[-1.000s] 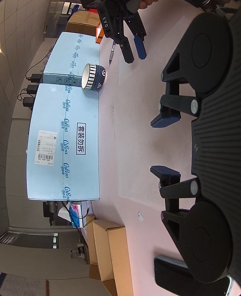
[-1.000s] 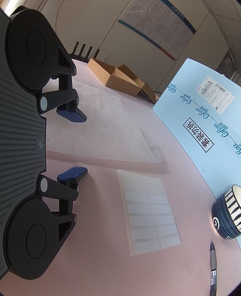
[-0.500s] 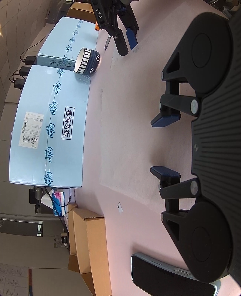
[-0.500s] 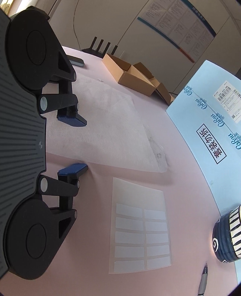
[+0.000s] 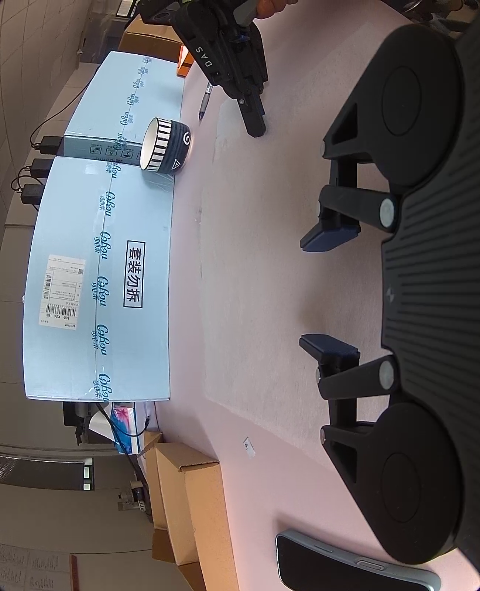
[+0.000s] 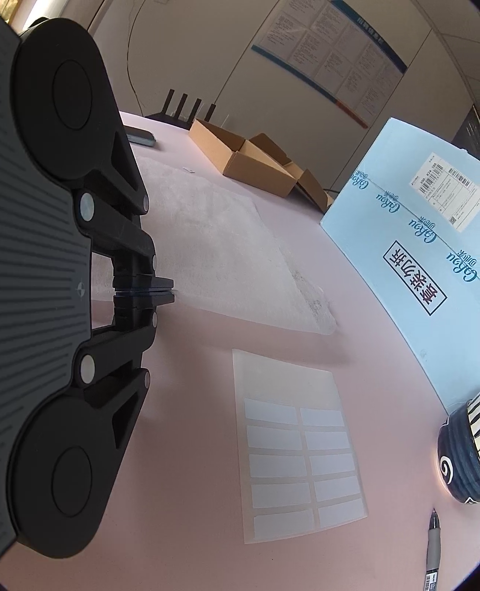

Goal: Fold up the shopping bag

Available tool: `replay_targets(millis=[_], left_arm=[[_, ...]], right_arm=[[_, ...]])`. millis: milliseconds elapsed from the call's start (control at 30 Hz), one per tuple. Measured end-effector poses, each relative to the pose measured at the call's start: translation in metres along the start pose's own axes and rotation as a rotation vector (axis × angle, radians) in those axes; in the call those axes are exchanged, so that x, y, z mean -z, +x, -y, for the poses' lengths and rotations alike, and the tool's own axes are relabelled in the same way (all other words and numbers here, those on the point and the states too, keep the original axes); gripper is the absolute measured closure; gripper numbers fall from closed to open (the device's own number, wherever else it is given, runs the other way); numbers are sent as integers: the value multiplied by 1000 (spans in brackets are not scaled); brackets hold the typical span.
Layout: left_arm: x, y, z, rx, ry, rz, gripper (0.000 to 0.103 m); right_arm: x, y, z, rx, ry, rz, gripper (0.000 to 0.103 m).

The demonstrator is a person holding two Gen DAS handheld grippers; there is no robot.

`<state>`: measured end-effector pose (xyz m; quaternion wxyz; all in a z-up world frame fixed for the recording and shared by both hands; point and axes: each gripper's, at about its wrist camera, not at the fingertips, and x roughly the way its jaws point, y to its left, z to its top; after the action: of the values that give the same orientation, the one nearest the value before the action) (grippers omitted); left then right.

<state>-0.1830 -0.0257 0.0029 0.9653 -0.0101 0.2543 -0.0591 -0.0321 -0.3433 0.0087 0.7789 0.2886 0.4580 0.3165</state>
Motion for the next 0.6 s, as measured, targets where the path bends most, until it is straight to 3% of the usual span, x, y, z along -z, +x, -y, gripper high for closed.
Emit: replay_targets(millis=[233, 600], left_arm=[[-8, 2, 17, 29, 45, 10, 52], [-11, 17, 37, 83, 64, -18, 45]], right_arm=[[-12, -22, 15, -16, 50, 70, 102], [-23, -63, 31, 50, 70, 150, 102]])
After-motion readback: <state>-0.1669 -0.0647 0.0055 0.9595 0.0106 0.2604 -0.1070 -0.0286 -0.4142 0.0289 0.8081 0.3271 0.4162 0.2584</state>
